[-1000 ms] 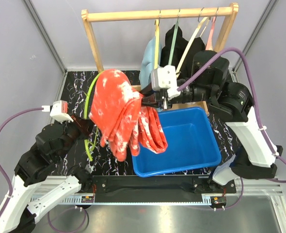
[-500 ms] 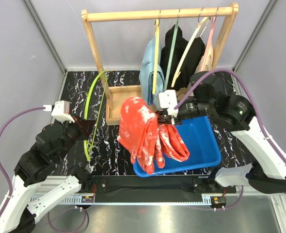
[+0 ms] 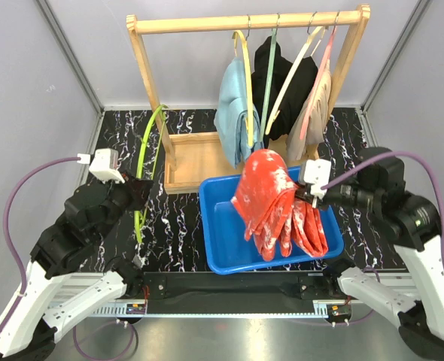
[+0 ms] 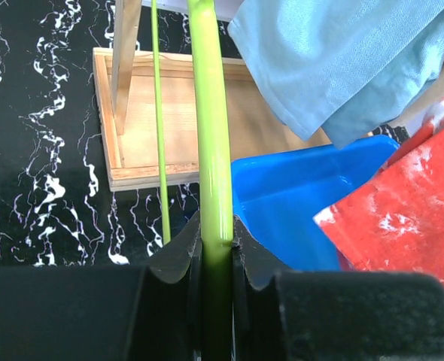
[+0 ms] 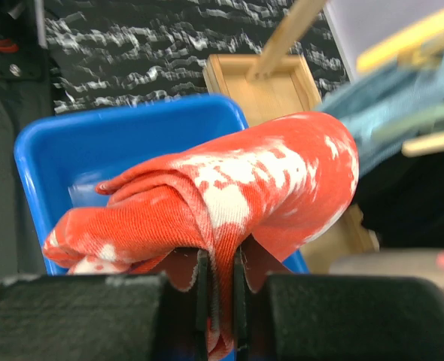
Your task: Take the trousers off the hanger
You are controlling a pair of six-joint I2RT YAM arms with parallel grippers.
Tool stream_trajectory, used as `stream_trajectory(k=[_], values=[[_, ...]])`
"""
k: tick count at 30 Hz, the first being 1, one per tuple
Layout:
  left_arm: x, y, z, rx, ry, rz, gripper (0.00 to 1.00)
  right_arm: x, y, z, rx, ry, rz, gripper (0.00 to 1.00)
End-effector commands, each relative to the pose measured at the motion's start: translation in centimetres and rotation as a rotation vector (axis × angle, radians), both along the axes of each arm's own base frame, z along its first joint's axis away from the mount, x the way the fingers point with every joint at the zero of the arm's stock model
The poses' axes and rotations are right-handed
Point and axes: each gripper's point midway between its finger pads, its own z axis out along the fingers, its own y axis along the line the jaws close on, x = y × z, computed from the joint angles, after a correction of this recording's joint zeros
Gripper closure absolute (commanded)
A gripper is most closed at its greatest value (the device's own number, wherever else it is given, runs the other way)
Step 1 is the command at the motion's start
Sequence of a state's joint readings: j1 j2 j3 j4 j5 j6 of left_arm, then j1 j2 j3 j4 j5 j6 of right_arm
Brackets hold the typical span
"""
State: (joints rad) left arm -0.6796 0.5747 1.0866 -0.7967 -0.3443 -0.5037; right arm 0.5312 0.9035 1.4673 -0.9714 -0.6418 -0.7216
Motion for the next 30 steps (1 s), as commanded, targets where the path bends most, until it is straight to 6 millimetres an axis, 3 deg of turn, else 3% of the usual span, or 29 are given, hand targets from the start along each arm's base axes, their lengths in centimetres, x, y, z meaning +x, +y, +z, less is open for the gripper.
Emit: stream_trajectory(k=[1,6,10,14,19,22,25,30], values=[[1.3,-1.0,3.8,-0.041,-0.103,-0.016,1.0,1.0,-1.6,1.0,0.028,-0.161,-0.069,1.0],[1.9,-2.1,4.1,-0.03,-0.101,-0.051,1.0,1.9,-4.6,-1.0,-0.005,-0.193,-0.222,1.0],[2.2,-2.7,4.6,-0.024,-0.101,-0.069,1.0,3.9,-6.7,-3.0,-0.054,-0.217,-0.361,1.0],[2.3,-3.0,5.0,-0.027,-0.107,-0.077,1.0,5.5,-8.2,-2.5,-0.069,-0.278,-0.458,1.0],[2.4,-3.4,4.9,-0.03,-0.108,-0.094,1.0,4.7,-5.5,-4.9,-0.048,-0.193,-0.306,0.99],[2.5,-3.5,5.2,-0.028,-0.112,-0.101,1.0,4.3,-3.3,-7.0,-0.013,-0.108,-0.193,0.89],[2.5,-3.6,5.5,-0.027,-0.117,-0.104,1.0,4.1,-1.1,-8.2,0.044,-0.016,-0.091,0.76],[2.3,-3.5,5.8,-0.036,-0.12,-0.102,1.0,3.2,2.2,-9.8,0.09,0.114,0.028,0.34]])
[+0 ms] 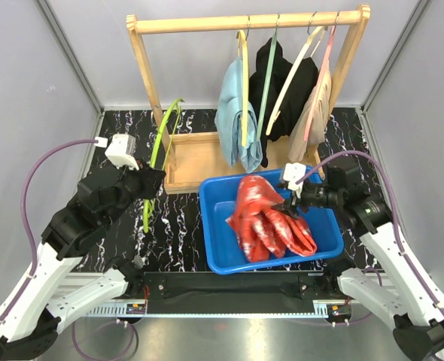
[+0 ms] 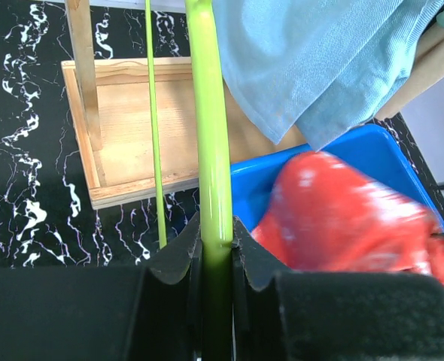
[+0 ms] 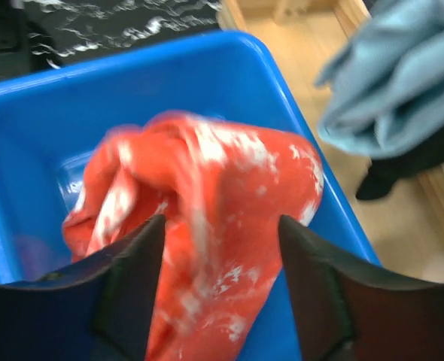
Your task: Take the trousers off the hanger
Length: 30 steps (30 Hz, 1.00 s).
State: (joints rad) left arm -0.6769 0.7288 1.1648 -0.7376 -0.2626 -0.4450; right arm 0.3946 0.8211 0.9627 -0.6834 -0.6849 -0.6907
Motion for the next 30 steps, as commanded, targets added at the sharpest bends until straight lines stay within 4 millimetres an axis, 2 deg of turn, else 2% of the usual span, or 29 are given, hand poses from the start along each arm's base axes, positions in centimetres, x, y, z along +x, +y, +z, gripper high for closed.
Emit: stream_trajectory(k=[1,3,8,9,11,12,13,14,15,17,18,20,21,23,24,25,26,27,28,29,30], values=[[0.2,-0.2,4.6,-0.087,-0.125,-0.012,1.0,-1.0,3.3,2.7,0.139,-0.035,0.137,0.3],[0.2,-0.2,4.5,-0.09,-0.123,-0.009,1.0,-1.3,3.8,2.7,0.149,-0.032,0.157,0.19],[0.4,-0.2,5.2,-0.095,-0.134,-0.004,1.0,-0.6,2.9,2.5,0.148,-0.024,0.057,0.12],[0.5,-0.4,5.3,-0.091,-0.132,-0.004,1.0,-0.4,2.6,1.8,0.147,-0.006,0.03,0.11],[0.6,-0.4,6.0,-0.094,-0.144,-0.005,1.0,0.5,1.2,1.8,0.174,0.014,-0.078,0.1],[1.0,-0.7,5.9,-0.082,-0.138,-0.006,1.0,0.8,0.6,0.9,0.176,0.041,-0.126,0.1],[1.1,-0.7,6.0,-0.077,-0.138,-0.009,1.0,1.4,-0.6,1.0,0.209,0.056,-0.206,0.1],[1.2,-0.7,6.7,-0.076,-0.152,-0.008,1.0,2.1,-1.6,0.6,0.214,0.063,-0.277,0.09],[1.6,-0.9,6.6,-0.064,-0.139,-0.002,1.0,2.3,-2.3,-0.2,0.219,0.085,-0.323,0.09],[2.1,-1.1,7.1,-0.049,-0.146,-0.003,1.0,3.4,-4.6,-0.4,0.255,0.095,-0.463,0.08],[2.6,-1.5,7.8,-0.047,-0.151,-0.003,1.0,3.6,-5.3,-1.1,0.273,0.124,-0.517,0.08],[3.1,-1.8,8.9,-0.045,-0.17,-0.006,1.0,4.3,-7.2,-1.2,0.3,0.109,-0.616,0.07],[3.6,-2.3,10.1,-0.057,-0.189,-0.007,1.0,4.3,-7.7,-1.7,0.319,0.122,-0.651,0.06],[4.1,-2.8,11.4,-0.063,-0.207,-0.017,1.0,4.8,-9.0,-2.4,0.332,0.124,-0.719,0.05],[5.1,-3.6,11.6,-0.057,-0.202,-0.024,1.0,4.7,-9.4,-2.5,0.343,0.123,-0.738,0.05],[5.2,-3.4,13.4,-0.079,-0.231,-0.018,1.0,4.8,-9.7,-2.5,0.349,0.12,-0.752,0.04],[6.1,-4.2,13.5,-0.079,-0.219,-0.029,1.0,4.9,-10.2,-3.1,0.349,0.126,-0.774,0.04],[6.7,-4.0,14.1,-0.089,-0.225,-0.014,1.0,4.9,-10.3,-3.1,0.356,0.121,-0.783,0.04],[6.9,-3.9,15.6,-0.116,-0.247,-0.009,1.0,5.0,-10.5,-3.1,0.362,0.115,-0.79,0.04],[7.8,-4.5,15.5,-0.13,-0.228,-0.018,1.0,5.0,-10.6,-3.3,0.363,0.115,-0.795,0.03],[8.6,-4.1,15.9,-0.143,-0.23,0.002,1.0,5.0,-10.6,-3.2,0.366,0.11,-0.796,0.03]])
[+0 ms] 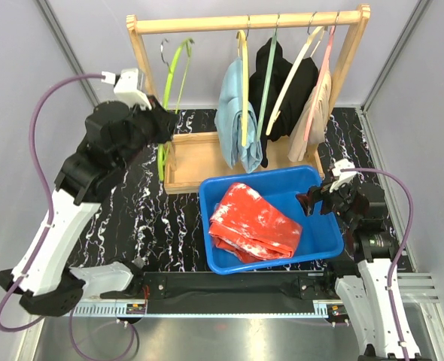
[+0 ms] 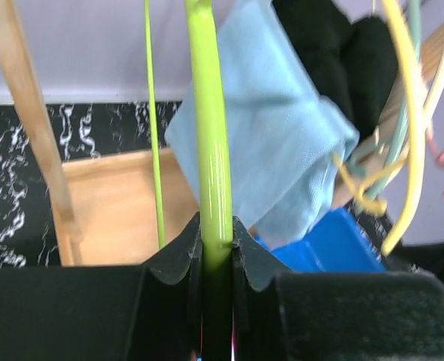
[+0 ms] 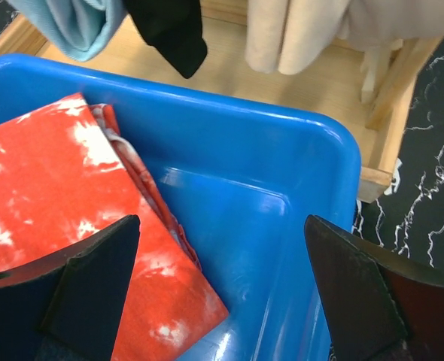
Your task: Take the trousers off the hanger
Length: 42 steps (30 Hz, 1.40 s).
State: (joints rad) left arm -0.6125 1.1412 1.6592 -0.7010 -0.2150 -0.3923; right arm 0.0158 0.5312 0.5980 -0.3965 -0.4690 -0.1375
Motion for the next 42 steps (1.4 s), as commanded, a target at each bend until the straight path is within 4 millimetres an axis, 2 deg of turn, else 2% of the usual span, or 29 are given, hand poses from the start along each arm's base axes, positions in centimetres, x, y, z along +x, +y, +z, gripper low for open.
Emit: stream_trajectory(k=[1,2,4,8,9,12,21,26,30,33,34,37,38,41,42], values=[[1.5,0.1,6.2,-0.13,-0.137,-0.005,1.0,0.9,-0.6,1.5,0.029,-0.067,-0.051,0.03],[2.2,-0.5,6.1,-0.155,-0.121,-0.02,1.0,0.9,-0.6,1.3,0.028,-0.065,-0.051,0.02],[3.1,0.1,7.1,-0.205,-0.128,-0.01,1.0,0.9,-0.5,1.2,0.029,-0.064,-0.048,0.02],[5.4,0.8,7.6,-0.27,-0.119,0.017,1.0,1.0,-0.4,1.0,0.035,-0.062,-0.042,0.02],[6.0,1.5,7.3,-0.274,-0.108,0.043,1.0,1.2,-1.0,1.0,0.038,-0.064,-0.067,0.02],[7.0,1.6,6.0,-0.286,-0.058,0.043,1.0,1.3,-1.1,1.0,0.04,-0.066,-0.071,0.02],[8.6,2.0,1.4,-0.28,0.046,0.063,1.0,1.5,-1.0,0.5,0.042,-0.045,-0.064,0.02],[9.4,2.3,0.3,-0.261,0.074,0.063,1.0,1.5,-1.1,0.4,0.039,-0.041,-0.063,0.02],[9.3,2.6,-0.4,-0.254,0.088,0.065,0.99,1.4,-1.1,0.6,0.039,-0.052,-0.063,0.02],[8.9,2.5,-0.3,-0.256,0.085,0.053,0.86,1.4,-1.3,0.9,0.035,-0.066,-0.066,0.02],[8.8,2.5,-0.2,-0.256,0.086,0.049,0.72,1.4,-1.3,0.8,0.035,-0.066,-0.069,0.02],[7.8,2.6,0.8,-0.263,0.064,0.033,0.45,1.4,-1.4,1.0,0.029,-0.065,-0.069,0.02],[7.4,2.6,0.6,-0.26,0.069,0.032,0.31,1.4,-1.5,1.0,0.023,-0.063,-0.069,0.02],[6.0,3.2,1.2,-0.251,0.048,0.039,0.16,1.5,-1.8,0.7,0.008,-0.055,-0.075,0.02],[5.7,3.4,1.3,-0.244,0.043,0.037,0.14,1.6,-1.9,0.7,0.006,-0.055,-0.081,0.02]])
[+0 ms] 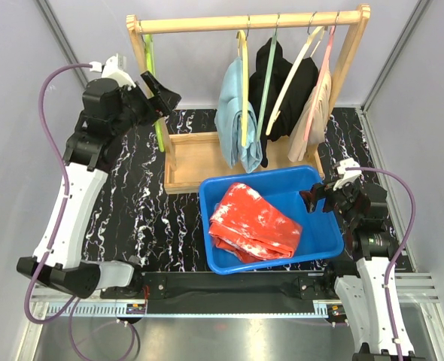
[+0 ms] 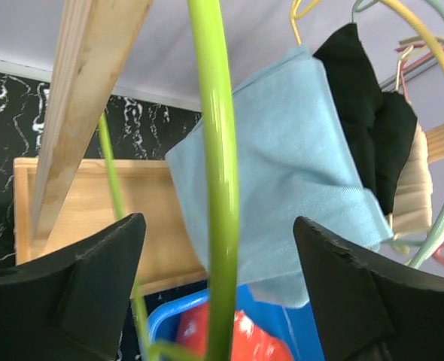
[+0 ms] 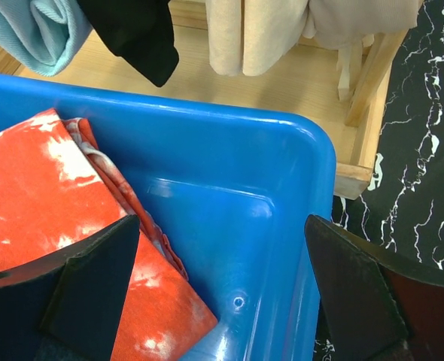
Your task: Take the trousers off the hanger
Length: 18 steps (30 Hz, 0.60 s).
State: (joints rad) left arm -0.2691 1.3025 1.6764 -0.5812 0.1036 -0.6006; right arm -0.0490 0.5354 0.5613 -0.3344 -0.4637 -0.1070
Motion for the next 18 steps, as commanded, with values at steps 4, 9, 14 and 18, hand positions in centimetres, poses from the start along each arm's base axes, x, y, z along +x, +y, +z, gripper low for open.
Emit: stream_trajectory(k=[4,9,14,18], values=[[-4.6,1.7,4.3,0.048,-0.132,-0.013,0.01,0.7,-0.7,1.0,-0.028,-0.038,-0.014,0.02],[-7.0,3.9,4.3,0.125,-0.163,0.049,0.01,0.9,-0.9,0.9,-0.052,-0.022,-0.011,0.02],[-10.2,5.6,6.6,0.157,-0.284,0.084,0.01,1.3,-1.2,0.9,-0.054,-0.006,-0.022,0.01],[-12.7,4.1,10.1,0.081,-0.421,-0.015,0.01,1.7,-1.6,0.7,-0.043,-0.002,-0.061,0.0]])
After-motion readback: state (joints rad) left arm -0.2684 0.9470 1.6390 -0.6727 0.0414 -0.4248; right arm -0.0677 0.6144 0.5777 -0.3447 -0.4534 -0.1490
